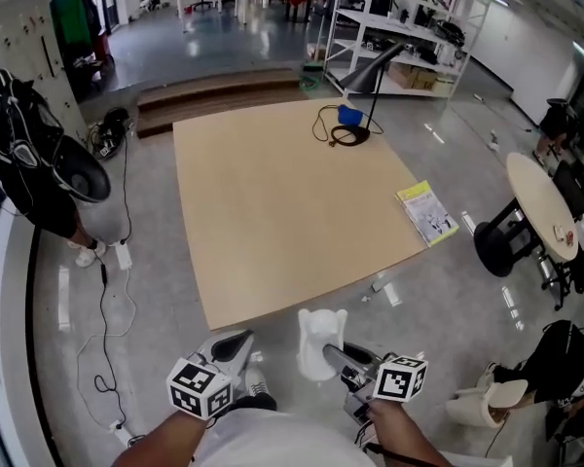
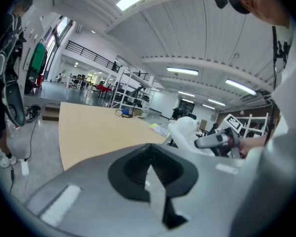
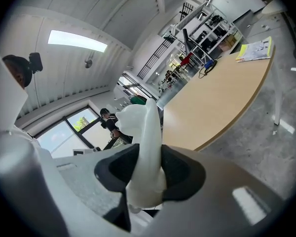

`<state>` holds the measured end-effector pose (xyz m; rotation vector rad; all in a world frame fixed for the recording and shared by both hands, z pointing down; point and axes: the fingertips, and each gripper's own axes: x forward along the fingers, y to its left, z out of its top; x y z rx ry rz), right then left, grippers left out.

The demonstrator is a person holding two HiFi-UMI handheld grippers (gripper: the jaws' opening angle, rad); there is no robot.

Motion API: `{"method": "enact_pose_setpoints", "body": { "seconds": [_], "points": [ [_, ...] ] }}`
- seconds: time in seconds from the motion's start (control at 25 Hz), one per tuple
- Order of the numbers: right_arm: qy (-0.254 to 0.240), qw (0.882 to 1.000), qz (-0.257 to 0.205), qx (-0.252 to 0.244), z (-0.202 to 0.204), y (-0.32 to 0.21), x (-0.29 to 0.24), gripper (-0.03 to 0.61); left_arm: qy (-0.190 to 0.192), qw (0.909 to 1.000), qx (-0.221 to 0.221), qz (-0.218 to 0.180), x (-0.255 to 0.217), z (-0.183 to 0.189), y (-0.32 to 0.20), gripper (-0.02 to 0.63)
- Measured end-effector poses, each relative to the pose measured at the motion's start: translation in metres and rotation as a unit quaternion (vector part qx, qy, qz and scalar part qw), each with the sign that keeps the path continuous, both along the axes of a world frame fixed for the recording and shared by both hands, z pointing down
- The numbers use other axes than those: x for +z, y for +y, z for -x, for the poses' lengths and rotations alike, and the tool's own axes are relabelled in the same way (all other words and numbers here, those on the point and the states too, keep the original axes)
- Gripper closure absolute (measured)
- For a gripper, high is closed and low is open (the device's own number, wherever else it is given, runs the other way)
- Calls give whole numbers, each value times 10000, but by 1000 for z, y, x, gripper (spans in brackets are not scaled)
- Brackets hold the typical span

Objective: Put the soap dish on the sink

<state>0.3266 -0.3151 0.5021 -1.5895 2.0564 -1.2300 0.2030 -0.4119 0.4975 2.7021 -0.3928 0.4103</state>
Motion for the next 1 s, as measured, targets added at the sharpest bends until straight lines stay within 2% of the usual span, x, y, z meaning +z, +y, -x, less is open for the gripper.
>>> {"method": "enact_pose_setpoints", "body": {
  "seconds": [0.24,0.52,0.8,1.0],
  "points": [
    [210,9997,94,-91,-23,-67,5,437,184,9996,197,-101,4,-23,-53,607],
    [214,9992,222,-235,-32,-112,11,437,137,9998,85,-103,-1,-24,-91,608],
    [126,9966,497,-643,-56,-146,30,437,63,9990,-451,-19,8,-34,-109,608],
    [41,9920,676,-1068,-80,-174,55,437,174,9931,-1125,299,14,-48,-117,607]
  ]
}}
